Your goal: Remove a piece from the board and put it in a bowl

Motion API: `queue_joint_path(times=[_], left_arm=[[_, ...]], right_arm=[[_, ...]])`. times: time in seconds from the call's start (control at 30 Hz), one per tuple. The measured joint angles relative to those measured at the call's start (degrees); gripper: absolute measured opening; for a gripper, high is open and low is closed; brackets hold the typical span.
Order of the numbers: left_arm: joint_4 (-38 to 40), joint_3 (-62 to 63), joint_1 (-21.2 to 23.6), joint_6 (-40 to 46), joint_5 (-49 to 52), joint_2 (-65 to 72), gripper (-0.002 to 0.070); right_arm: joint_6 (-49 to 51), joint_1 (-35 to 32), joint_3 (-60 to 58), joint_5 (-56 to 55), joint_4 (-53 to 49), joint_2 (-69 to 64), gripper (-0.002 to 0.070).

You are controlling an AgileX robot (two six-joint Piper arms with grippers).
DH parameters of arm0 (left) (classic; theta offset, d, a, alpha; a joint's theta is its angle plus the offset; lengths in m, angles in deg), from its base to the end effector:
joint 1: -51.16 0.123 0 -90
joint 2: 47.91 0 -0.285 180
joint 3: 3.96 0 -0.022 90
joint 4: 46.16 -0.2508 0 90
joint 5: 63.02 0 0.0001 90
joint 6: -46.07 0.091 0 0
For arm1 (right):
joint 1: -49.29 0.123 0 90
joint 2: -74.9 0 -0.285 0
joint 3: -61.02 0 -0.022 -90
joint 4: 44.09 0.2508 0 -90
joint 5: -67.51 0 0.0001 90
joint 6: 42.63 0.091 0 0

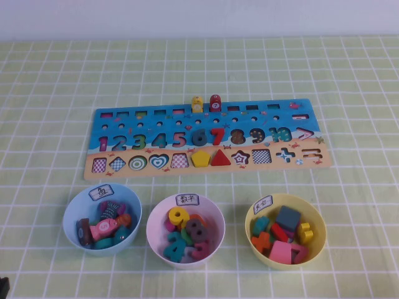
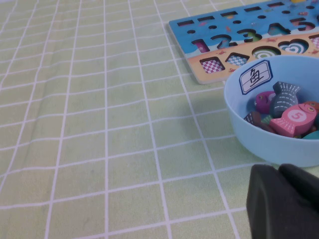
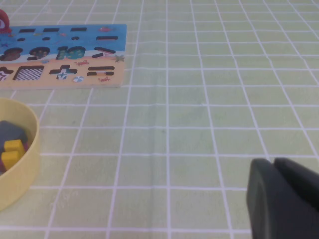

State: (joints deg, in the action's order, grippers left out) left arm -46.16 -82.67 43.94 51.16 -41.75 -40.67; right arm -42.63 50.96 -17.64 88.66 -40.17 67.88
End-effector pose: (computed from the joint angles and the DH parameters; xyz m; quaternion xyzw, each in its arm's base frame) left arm 0.0524 -0.0066 0.1715 0.0863 0.8004 -0.0110 0.5932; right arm 0.0525 0.0038 0.1723 0.0066 0.8027 0.0376 0.5952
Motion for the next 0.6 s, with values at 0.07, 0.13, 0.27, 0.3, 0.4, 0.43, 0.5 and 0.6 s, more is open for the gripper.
queue_joint_path(times=[0.07, 0.13, 0.27, 0.3, 0.4, 0.43, 0.5, 0.6], left_arm=[[0.0, 0.0, 0.0, 0.0, 0.0, 0.0, -0.0003], [0.0, 0.0, 0.0, 0.0, 0.0, 0.0, -0.0003], [0.0, 0.0, 0.0, 0.0, 0.0, 0.0, -0.0003], [0.0, 0.0, 0.0, 0.0, 0.0, 0.0, -0.0003], [0.0, 0.0, 0.0, 0.0, 0.0, 0.0, -0.0003], [0.0, 0.0, 0.0, 0.0, 0.0, 0.0, -0.0003], [0.0, 0.0, 0.0, 0.0, 0.0, 0.0, -0.0003], [0.0, 0.0, 0.0, 0.0, 0.0, 0.0, -0.0003]], right_arm=[[0.0, 0.0, 0.0, 0.0, 0.32, 0.0, -0.0018], [0.0, 0.0, 0.0, 0.0, 2.42, 0.0, -0.0018], [0.0, 0.0, 0.0, 0.0, 6.53, 0.0, -0.0018], [0.0, 0.0, 0.0, 0.0, 7.68, 0.0, -0.0018], [0.0, 0.0, 0.0, 0.0, 11.65, 0.0, -0.0018], [0.0, 0.0, 0.0, 0.0, 13.62, 0.0, -0.0018], [0.0, 0.0, 0.0, 0.0, 18.67, 0.0, -0.0018], [0.0, 0.0, 0.0, -0.22, 30.16, 0.0, -0.0018]])
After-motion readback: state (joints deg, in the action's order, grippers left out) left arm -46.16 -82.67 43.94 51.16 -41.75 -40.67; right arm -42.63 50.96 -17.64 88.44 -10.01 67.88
